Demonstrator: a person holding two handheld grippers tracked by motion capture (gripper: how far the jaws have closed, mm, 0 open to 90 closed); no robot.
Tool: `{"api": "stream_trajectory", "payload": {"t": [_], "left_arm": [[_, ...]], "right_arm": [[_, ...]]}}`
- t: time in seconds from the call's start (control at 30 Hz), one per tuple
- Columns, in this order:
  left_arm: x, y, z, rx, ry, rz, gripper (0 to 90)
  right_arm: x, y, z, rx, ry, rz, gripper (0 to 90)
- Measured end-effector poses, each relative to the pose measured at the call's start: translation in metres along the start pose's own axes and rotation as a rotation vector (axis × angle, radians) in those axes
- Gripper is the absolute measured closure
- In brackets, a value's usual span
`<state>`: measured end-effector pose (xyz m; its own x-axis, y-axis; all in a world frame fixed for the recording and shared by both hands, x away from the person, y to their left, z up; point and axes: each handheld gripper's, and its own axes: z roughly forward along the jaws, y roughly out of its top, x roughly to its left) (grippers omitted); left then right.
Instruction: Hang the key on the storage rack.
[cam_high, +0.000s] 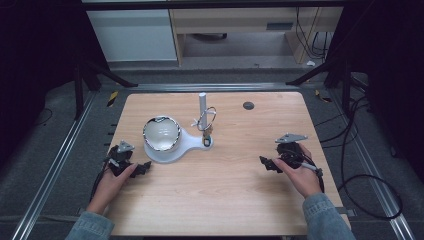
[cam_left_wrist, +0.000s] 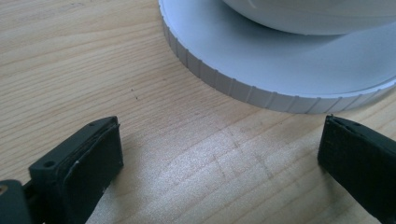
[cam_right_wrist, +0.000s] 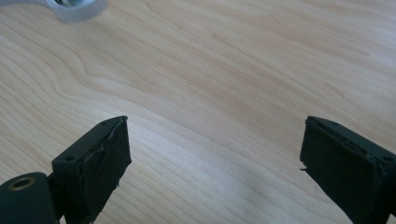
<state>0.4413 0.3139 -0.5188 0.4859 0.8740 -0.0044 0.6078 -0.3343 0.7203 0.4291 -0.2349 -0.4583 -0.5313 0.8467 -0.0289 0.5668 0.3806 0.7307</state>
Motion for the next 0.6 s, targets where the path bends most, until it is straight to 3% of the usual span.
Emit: {"api": "stream_trajectory", "payload": {"t": [0.33, 0.6], "left_arm": [[0.0, 0.0, 0.0, 0.0, 0.001, 0.001, 0.0], [0.0, 0.0, 0.0, 0.0, 0.001, 0.0, 0.0]], "right_arm": [[-0.026, -0.022, 0.006, 0.018, -0.06, 0.075, 9.0], [-0.041, -0.026, 0.017, -0.008, -0.088, 0.145, 9.6]]}}
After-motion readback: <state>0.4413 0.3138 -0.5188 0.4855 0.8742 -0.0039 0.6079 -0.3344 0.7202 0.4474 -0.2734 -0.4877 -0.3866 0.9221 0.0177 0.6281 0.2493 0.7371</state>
